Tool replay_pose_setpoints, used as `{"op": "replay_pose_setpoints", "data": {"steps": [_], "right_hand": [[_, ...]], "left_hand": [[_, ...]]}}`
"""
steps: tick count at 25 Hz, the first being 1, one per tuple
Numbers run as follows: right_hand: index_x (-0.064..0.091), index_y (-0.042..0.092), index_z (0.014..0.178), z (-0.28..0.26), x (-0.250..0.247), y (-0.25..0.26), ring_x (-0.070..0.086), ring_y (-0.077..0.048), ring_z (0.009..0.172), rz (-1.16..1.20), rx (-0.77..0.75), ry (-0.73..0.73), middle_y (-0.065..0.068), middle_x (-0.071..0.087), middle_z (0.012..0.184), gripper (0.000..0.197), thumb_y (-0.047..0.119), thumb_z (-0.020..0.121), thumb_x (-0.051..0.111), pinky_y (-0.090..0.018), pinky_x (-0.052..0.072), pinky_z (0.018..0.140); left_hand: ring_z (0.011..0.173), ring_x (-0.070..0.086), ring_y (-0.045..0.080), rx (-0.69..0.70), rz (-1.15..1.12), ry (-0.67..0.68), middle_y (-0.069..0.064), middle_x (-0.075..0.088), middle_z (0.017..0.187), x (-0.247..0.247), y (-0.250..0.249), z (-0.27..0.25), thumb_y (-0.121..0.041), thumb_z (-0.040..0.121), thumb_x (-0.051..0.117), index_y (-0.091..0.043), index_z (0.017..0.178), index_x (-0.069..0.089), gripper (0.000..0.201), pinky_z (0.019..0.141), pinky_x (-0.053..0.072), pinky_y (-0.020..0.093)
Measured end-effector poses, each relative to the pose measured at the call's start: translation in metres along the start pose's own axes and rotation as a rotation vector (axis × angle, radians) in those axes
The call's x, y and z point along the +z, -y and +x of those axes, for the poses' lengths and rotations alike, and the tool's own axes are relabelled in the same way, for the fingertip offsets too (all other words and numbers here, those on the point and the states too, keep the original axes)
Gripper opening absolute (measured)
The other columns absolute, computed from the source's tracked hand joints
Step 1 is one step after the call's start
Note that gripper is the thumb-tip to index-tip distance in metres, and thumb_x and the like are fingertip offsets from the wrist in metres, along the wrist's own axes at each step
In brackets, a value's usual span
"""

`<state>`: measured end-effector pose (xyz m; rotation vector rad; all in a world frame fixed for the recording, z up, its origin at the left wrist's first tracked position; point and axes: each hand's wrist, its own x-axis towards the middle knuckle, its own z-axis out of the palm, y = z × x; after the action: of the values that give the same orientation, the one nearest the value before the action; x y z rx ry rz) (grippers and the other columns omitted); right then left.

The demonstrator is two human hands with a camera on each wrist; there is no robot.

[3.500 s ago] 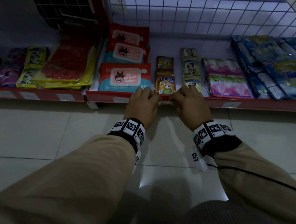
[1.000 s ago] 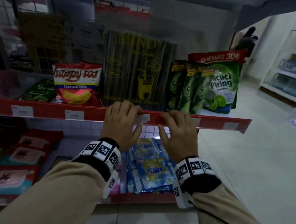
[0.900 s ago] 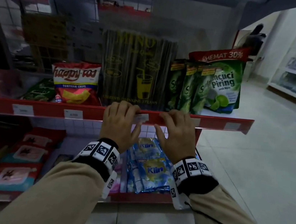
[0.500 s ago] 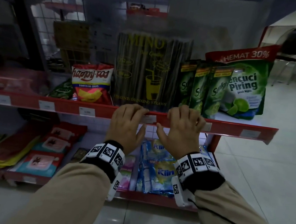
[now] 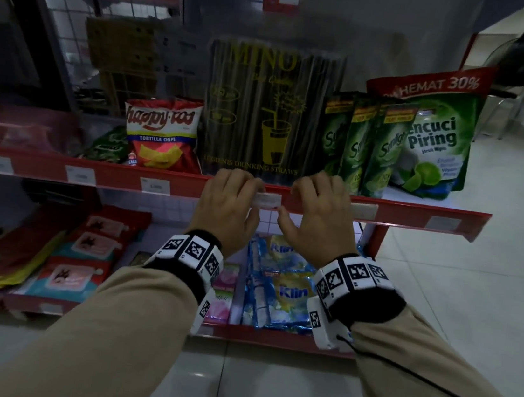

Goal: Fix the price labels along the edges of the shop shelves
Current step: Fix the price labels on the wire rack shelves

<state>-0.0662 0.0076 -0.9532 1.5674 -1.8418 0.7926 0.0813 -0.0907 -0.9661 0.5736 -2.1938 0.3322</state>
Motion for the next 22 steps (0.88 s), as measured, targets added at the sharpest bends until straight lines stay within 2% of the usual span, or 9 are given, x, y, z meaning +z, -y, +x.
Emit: {"op": "replay_pose_setpoints", "data": {"steps": [4, 8, 15, 22], "right_hand": [[0.06, 0.006, 0.102, -0.002, -0.001, 0.007, 0.051, -0.031, 0.091, 0.048, -0.066, -0.001, -0.012, 0.058, 0.099, 0.026, 0.023, 0.083, 0.064, -0.043, 0.045, 0.079], [0.062, 0.002, 0.1, 0.002, -0.001, 0.02, 0.053, -0.031, 0.089, 0.089, -0.072, -0.013, -0.013, 0.06, 0.096, 0.024, 0.01, 0.079, 0.068, -0.038, 0.046, 0.081], [0.061, 0.004, 0.098, 0.014, -0.004, 0.027, 0.049, -0.03, 0.088, 0.067, -0.039, 0.082, -0.012, 0.059, 0.095, 0.02, 0.011, 0.079, 0.066, -0.038, 0.044, 0.076], [0.058, 0.007, 0.107, 0.015, -0.005, 0.029, 0.044, -0.027, 0.095, 0.023, -0.031, 0.171, -0.01, 0.061, 0.099, 0.024, 0.018, 0.086, 0.06, -0.036, 0.04, 0.079]], "left_hand": [[0.087, 0.05, 0.031, 0.016, -0.023, -0.022, 0.011, 0.055, 0.095, 0.0, 0.002, 0.003, -0.018, 0.078, 0.063, -0.007, 0.102, 0.059, 0.027, 0.071, 0.039, 0.038], [0.083, 0.05, 0.031, 0.039, -0.061, -0.013, 0.011, 0.057, 0.091, -0.004, 0.007, 0.007, -0.019, 0.076, 0.065, -0.007, 0.098, 0.06, 0.026, 0.068, 0.035, 0.037], [0.079, 0.048, 0.03, -0.012, -0.027, 0.003, 0.011, 0.055, 0.085, -0.005, 0.003, 0.009, -0.027, 0.079, 0.059, -0.009, 0.085, 0.06, 0.02, 0.066, 0.033, 0.036], [0.081, 0.048, 0.029, 0.042, -0.087, -0.054, 0.01, 0.055, 0.087, -0.002, 0.01, 0.0, -0.019, 0.081, 0.059, -0.007, 0.09, 0.062, 0.015, 0.067, 0.031, 0.033]]}}
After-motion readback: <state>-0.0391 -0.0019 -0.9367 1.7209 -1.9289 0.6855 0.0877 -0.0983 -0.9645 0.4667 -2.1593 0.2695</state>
